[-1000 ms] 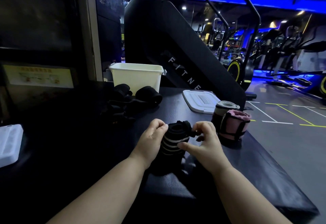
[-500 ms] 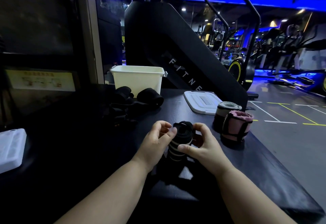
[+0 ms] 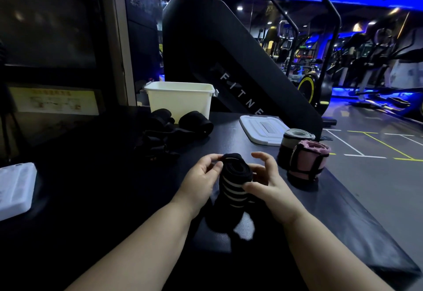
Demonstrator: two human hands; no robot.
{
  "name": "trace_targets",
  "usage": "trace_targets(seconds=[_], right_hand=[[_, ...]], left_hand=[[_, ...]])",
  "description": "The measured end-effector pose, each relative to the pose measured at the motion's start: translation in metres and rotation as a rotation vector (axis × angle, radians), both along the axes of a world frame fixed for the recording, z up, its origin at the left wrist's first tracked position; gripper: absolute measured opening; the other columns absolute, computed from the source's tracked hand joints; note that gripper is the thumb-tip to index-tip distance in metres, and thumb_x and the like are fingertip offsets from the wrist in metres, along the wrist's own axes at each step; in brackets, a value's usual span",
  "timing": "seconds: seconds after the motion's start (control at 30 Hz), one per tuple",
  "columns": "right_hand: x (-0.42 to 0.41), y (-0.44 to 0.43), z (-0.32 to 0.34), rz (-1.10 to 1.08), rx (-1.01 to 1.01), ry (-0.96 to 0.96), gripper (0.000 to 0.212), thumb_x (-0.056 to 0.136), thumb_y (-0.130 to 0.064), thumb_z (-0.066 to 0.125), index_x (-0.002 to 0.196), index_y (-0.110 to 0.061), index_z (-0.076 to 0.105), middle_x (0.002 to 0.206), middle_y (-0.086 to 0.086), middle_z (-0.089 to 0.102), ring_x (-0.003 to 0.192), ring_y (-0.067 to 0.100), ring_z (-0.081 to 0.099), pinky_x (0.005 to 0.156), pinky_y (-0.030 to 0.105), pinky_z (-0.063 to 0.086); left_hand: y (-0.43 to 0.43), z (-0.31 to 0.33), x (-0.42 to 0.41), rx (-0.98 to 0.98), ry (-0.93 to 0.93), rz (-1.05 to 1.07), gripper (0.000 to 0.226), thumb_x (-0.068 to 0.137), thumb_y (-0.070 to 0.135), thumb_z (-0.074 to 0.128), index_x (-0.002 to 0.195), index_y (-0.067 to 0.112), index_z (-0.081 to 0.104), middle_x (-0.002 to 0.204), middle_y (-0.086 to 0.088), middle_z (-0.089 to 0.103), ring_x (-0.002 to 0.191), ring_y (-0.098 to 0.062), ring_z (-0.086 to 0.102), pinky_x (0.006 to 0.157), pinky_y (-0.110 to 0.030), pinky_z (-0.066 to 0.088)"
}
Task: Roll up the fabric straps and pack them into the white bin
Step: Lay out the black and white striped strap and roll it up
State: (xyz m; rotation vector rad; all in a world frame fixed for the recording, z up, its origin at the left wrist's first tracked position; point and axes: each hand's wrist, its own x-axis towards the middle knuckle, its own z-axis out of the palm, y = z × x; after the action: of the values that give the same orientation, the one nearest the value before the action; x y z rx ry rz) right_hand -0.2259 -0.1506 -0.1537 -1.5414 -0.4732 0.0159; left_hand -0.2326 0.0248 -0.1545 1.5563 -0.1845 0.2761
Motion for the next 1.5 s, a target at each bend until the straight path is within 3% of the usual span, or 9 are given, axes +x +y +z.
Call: trace_targets(seconds=[0.13, 0.37, 0.57, 0.77, 0.9, 1.07, 1.27, 1.4, 1.5], right_hand=[[-0.003, 0.001, 0.002, 0.007, 0.023, 0.038, 0.062, 0.065, -0.007, 0.065, 0.12, -0.025, 0.042, 0.11, 0.005, 0.062, 0.086, 0.01, 0.068, 0.072, 0.025, 0.054], [0.001, 0.001, 0.002, 0.071, -0.036, 0.119, 0.082, 0.059, -0.015, 0.066, 0.133, -0.034, 0.036, 0.108, 0.007, 0.068, 0.095, 0.021, 0.066, 0.085, 0.032, 0.051], [0.003, 0.002, 0.005, 0.112, -0.004, 0.205, 0.09, 0.057, 0.0, 0.053, 0.139, -0.033, 0.034, 0.117, 0.02, 0.065, 0.104, 0.037, 0.063, 0.091, 0.04, 0.049], [0.003, -0.001, 0.004, 0.135, 0.035, 0.216, 0.083, 0.058, 0.001, 0.049, 0.133, -0.032, 0.043, 0.102, 0.025, 0.06, 0.088, 0.033, 0.055, 0.075, 0.037, 0.045], [0.006, -0.005, 0.001, 0.16, 0.043, 0.227, 0.082, 0.047, -0.013, 0.059, 0.125, -0.038, 0.055, 0.096, 0.023, 0.054, 0.087, 0.033, 0.047, 0.078, 0.043, 0.036], [0.007, -0.005, 0.002, 0.203, 0.06, 0.211, 0.084, 0.043, -0.015, 0.059, 0.125, -0.03, 0.057, 0.117, 0.024, 0.059, 0.099, 0.033, 0.055, 0.088, 0.045, 0.038], [0.006, -0.007, 0.003, 0.256, 0.039, 0.174, 0.09, 0.041, -0.013, 0.062, 0.13, -0.021, 0.05, 0.103, 0.018, 0.066, 0.093, 0.031, 0.059, 0.08, 0.038, 0.047], [0.009, -0.008, 0.001, 0.301, -0.024, 0.115, 0.09, 0.045, -0.014, 0.068, 0.133, -0.004, 0.048, 0.118, 0.017, 0.064, 0.108, 0.026, 0.06, 0.095, 0.041, 0.046], [0.008, -0.008, 0.004, 0.374, -0.068, 0.104, 0.079, 0.053, -0.014, 0.069, 0.13, -0.003, 0.051, 0.112, 0.015, 0.064, 0.104, 0.024, 0.058, 0.093, 0.038, 0.046]], left_hand=[[0.002, 0.001, -0.001, -0.003, 0.018, -0.002, 0.007, 0.097, 0.016, 0.055, 0.1, 0.019, 0.061, 0.099, 0.0, 0.064, 0.094, -0.01, 0.06, 0.092, -0.026, 0.047], [0.005, 0.002, -0.003, -0.043, -0.002, -0.05, 0.006, 0.095, 0.012, 0.058, 0.09, 0.014, 0.057, 0.081, 0.002, 0.055, 0.079, -0.007, 0.051, 0.082, -0.026, 0.042], [0.006, 0.001, -0.005, -0.045, 0.013, -0.126, 0.008, 0.093, 0.017, 0.062, 0.086, 0.015, 0.058, 0.075, 0.003, 0.055, 0.074, -0.012, 0.049, 0.076, -0.027, 0.043], [0.006, 0.006, -0.005, -0.16, -0.002, -0.109, 0.012, 0.096, 0.008, 0.054, 0.087, 0.015, 0.056, 0.083, -0.002, 0.055, 0.073, -0.009, 0.049, 0.068, -0.019, 0.043], [0.005, 0.009, -0.006, -0.171, 0.048, -0.107, 0.013, 0.099, 0.012, 0.05, 0.087, 0.017, 0.048, 0.073, 0.005, 0.047, 0.056, -0.002, 0.041, 0.056, -0.019, 0.034], [0.004, 0.012, -0.01, -0.13, 0.039, -0.076, 0.021, 0.095, 0.001, 0.052, 0.085, 0.018, 0.044, 0.064, 0.007, 0.04, 0.054, -0.004, 0.036, 0.053, -0.019, 0.032], [0.003, 0.008, -0.007, -0.036, 0.058, -0.046, 0.011, 0.098, 0.019, 0.053, 0.088, 0.019, 0.056, 0.067, 0.012, 0.052, 0.061, -0.006, 0.041, 0.054, -0.017, 0.036], [0.001, 0.007, -0.005, 0.007, 0.072, -0.043, 0.011, 0.099, 0.015, 0.052, 0.089, 0.018, 0.055, 0.068, 0.009, 0.051, 0.061, -0.007, 0.039, 0.052, -0.016, 0.034], [0.001, 0.006, -0.005, 0.008, 0.048, -0.036, 0.009, 0.097, 0.014, 0.055, 0.09, 0.02, 0.054, 0.074, 0.004, 0.05, 0.062, -0.006, 0.041, 0.054, -0.017, 0.036]])
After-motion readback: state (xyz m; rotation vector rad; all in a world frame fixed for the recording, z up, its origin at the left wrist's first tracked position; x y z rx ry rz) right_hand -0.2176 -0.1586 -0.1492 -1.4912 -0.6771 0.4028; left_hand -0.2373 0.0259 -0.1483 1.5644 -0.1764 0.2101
